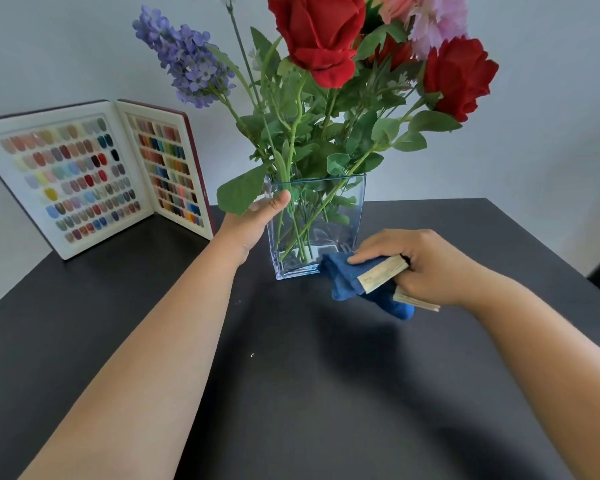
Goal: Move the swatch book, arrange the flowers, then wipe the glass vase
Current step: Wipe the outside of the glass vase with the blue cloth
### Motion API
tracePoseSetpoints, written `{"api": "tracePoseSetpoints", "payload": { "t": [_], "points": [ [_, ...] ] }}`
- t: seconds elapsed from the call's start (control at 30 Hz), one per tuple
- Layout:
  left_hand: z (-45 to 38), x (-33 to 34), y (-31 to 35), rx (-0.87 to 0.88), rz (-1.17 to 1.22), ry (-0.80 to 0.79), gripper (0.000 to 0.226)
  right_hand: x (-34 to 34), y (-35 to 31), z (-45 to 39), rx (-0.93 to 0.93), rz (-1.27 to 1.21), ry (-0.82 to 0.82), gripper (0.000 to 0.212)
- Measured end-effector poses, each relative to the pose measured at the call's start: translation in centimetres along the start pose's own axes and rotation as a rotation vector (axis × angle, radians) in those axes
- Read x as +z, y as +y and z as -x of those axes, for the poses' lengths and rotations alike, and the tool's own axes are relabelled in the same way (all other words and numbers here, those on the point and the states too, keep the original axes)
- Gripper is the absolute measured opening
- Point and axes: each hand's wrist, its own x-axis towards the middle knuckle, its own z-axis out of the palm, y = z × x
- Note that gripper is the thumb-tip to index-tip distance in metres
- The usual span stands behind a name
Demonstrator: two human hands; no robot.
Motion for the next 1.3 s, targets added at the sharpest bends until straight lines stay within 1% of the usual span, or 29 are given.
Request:
{"api": "tracePoseSetpoints", "payload": {
  "t": [0.07, 0.13, 0.23, 0.33, 0.4, 0.43, 0.53, 0.7, 0.73, 0.83, 0.87, 0.9, 0.93, 0.97, 1.03, 1.1, 1.13, 1.2, 1.27, 1.3],
  "points": [
    [-0.3, 0.0, 0.2, 0.049, -0.039, 0.033, 0.103, -0.1, 1.4, -0.2, 0.074, 0.047, 0.015, 0.066],
    [-0.6, -0.3, 0.2, 0.096, -0.075, 0.048, 0.106, 0.6, 2.7, -0.6, 0.110, 0.113, 0.019, 0.064],
    [-1.1, -0.8, 0.5, 0.089, -0.119, 0.074, 0.099, 2.6, 4.4, -1.1, 0.156, 0.257, 0.035, 0.061],
    [-1.9, -1.2, 0.9, 0.032, -0.123, 0.092, 0.080, 4.6, 5.8, -1.0, 0.296, 0.434, 0.072, 0.057],
    [-2.2, -1.2, 1.2, 0.005, -0.151, 0.090, 0.073, 5.6, 6.2, -0.6, 0.398, 0.481, 0.061, 0.057],
    [-2.4, -1.2, 1.3, 0.001, -0.155, 0.092, 0.072, 6.0, 6.2, -0.5, 0.418, 0.487, 0.063, 0.058],
    [-2.6, -1.0, 1.7, -0.002, -0.141, 0.093, 0.061, 7.0, 6.0, -0.7, 0.365, 0.508, 0.114, 0.060],
    [-3.2, -1.4, 1.8, -0.034, -0.154, 0.075, 0.070, 9.3, 3.8, -3.4, 0.184, 0.455, 0.116, 0.059],
    [-3.2, -1.4, 1.8, -0.040, -0.161, 0.070, 0.066, 9.9, 3.2, -4.0, 0.136, 0.449, 0.122, 0.059],
    [-3.4, -1.4, 1.6, -0.036, -0.167, 0.062, 0.039, 11.9, 1.1, -5.9, 0.023, 0.470, 0.069, 0.059],
    [-3.5, -1.4, 1.6, -0.030, -0.168, 0.064, 0.036, 12.5, 0.5, -6.5, 0.003, 0.471, 0.055, 0.058],
    [-3.5, -1.5, 1.5, -0.026, -0.171, 0.066, 0.037, 13.0, -0.1, -7.0, -0.010, 0.473, 0.048, 0.057],
    [-3.5, -1.5, 1.5, -0.026, -0.172, 0.066, 0.043, 13.3, -0.5, -7.4, -0.018, 0.484, 0.041, 0.056],
    [-3.5, -1.6, 1.5, -0.030, -0.173, 0.063, 0.053, 13.3, -0.7, -7.5, -0.021, 0.501, 0.032, 0.056],
    [-3.6, -1.9, 1.3, -0.048, -0.185, 0.052, 0.080, 12.3, -0.1, -6.9, -0.008, 0.522, 0.025, 0.055],
    [-3.7, -2.2, 1.3, -0.073, -0.214, 0.034, 0.101, 10.7, 1.6, -5.4, 0.057, 0.505, 0.067, 0.053],
    [-3.6, -2.3, 1.3, -0.080, -0.221, 0.026, 0.105, 9.8, 2.6, -4.4, 0.110, 0.496, 0.089, 0.052],
    [-3.5, -2.2, 1.4, -0.072, -0.223, 0.022, 0.107, 8.2, 4.2, -2.8, 0.204, 0.492, 0.118, 0.052],
    [-3.5, -2.0, 1.5, -0.054, -0.218, 0.033, 0.104, 7.4, 4.6, -2.4, 0.234, 0.483, 0.145, 0.051],
    [-3.5, -1.9, 1.5, -0.051, -0.211, 0.037, 0.103, 7.5, 4.4, -2.7, 0.215, 0.478, 0.155, 0.051]
  ]
}}
